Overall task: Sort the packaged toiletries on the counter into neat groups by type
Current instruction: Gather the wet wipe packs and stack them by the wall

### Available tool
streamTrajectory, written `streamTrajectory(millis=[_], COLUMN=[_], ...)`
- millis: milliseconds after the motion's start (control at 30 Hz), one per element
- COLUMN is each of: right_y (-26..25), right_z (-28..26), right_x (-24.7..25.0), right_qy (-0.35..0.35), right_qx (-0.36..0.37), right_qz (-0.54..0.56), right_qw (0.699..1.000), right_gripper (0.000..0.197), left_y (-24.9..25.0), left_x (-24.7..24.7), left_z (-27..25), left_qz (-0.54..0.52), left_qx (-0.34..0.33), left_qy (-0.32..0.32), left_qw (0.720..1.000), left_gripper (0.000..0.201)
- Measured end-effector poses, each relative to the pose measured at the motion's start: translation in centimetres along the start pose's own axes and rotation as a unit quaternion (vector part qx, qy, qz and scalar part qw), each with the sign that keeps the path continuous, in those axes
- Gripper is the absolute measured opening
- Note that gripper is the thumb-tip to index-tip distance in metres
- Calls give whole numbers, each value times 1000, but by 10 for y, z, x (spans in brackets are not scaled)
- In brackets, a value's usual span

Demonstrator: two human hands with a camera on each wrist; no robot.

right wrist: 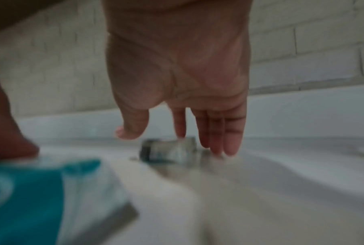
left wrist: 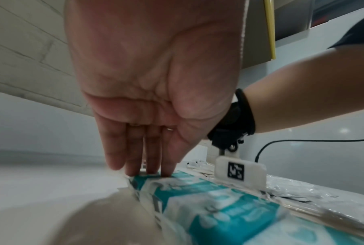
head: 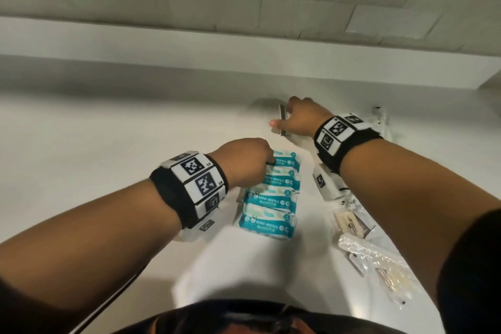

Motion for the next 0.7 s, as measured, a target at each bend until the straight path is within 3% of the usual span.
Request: streamTrajectory(millis=[67, 167, 233, 300, 433, 567, 700], right_y=[2, 3, 6, 12, 20, 18, 19], right_z=[2, 4, -1, -7, -4, -1, -9], right_x=[-4, 0, 1, 1, 7, 8, 7], right_qy=[15, -18, -87, -132, -107, -75, -137], right_qx=[-21, -3, -6, -24, -33, -39, 7], right_qz=[16, 55, 211, 303, 171, 217, 181], right_qw=[1000, 998, 974, 944, 979, 972, 974], right_gripper=[76, 48, 26, 19, 25, 24, 30], left_y=[0, -3, -5, -7, -6, -9, -8], left_x=[0, -2, -4, -5, -6, -7, -8], left_z=[3, 5, 6, 7, 9, 10, 10], left_qz=[21, 25, 17, 8, 12, 2, 7], left_qx=[-6, -9, -11, -12, -14, -5, -4], left_qy=[-6, -13, -18, -18, -22, -18, -16], left_qw=[1000, 1000, 1000, 1000, 1000, 1000, 1000], left_gripper=[41, 42, 41, 40, 42, 41, 41])
Point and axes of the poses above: each hand's wrist, its own z-axis towards the middle knuckle, its own x-axis out of the back of the hand, y = z × x, the point moved 4 cm from there along z, towards the middle knuckle, and after that the axes turned 5 degrees about x, right-handed, at the moved point
